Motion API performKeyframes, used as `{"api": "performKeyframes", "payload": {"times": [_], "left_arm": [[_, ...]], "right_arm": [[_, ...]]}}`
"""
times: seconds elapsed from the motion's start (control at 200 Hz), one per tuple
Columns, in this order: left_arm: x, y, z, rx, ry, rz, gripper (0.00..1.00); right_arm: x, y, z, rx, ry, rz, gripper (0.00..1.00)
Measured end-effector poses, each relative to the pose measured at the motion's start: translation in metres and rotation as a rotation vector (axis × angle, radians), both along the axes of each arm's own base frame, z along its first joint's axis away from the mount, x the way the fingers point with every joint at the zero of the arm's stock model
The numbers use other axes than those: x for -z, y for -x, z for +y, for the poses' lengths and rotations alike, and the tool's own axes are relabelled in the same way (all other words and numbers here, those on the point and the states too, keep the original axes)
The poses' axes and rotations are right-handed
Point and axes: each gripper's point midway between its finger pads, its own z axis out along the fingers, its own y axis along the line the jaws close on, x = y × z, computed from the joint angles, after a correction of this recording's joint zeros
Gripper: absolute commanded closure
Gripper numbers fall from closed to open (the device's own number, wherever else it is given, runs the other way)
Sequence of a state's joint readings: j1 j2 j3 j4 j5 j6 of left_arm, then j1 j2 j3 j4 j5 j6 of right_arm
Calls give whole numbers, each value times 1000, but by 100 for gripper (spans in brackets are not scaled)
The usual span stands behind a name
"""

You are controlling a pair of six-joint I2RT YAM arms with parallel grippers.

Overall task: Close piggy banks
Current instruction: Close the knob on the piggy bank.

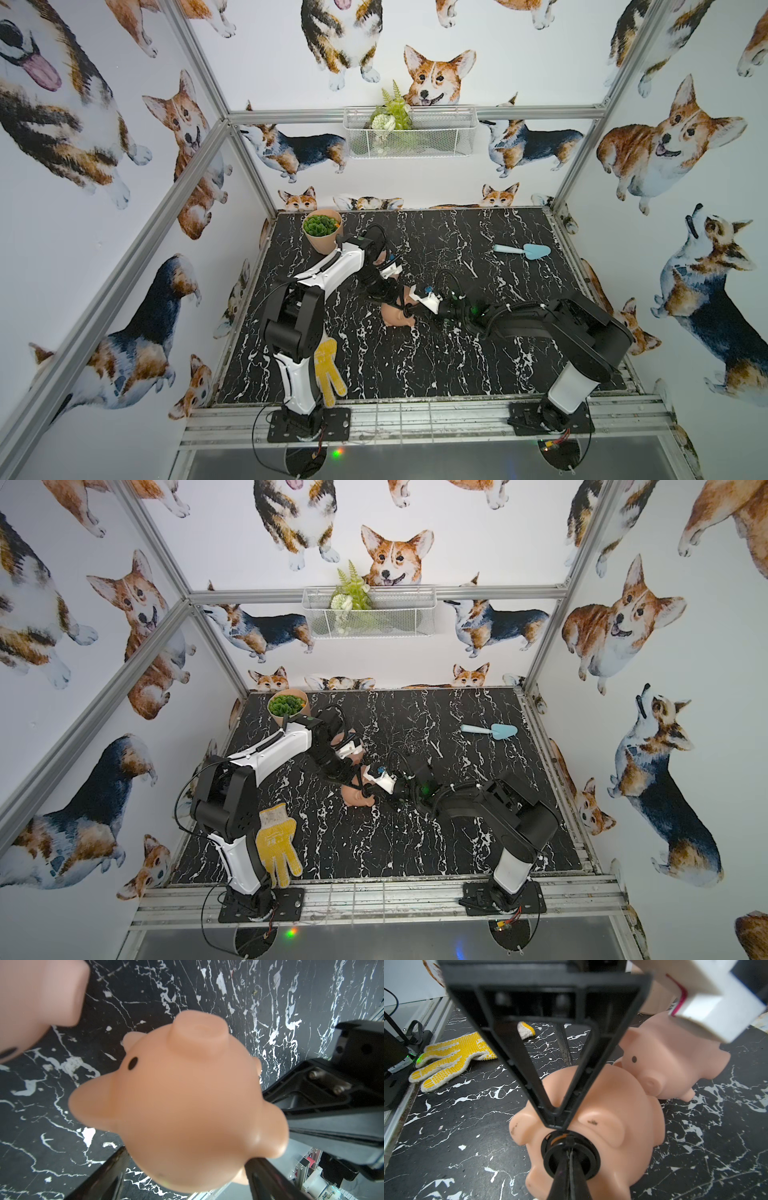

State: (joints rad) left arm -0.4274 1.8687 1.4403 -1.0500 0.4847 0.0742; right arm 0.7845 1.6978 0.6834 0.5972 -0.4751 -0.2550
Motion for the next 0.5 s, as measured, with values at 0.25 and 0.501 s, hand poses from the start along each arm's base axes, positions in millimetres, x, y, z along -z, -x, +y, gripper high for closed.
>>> {"api": "performKeyframes", "payload": {"times": [0.25,0.501], "left_arm": [[-1,-1,-2,-3,9,-1,13],[0,-1,-2,-4,11,2,13]], "right_arm": [[2,0,1,-6,5,-2,100],[2,0,1,-10,7,-9,100]]}}
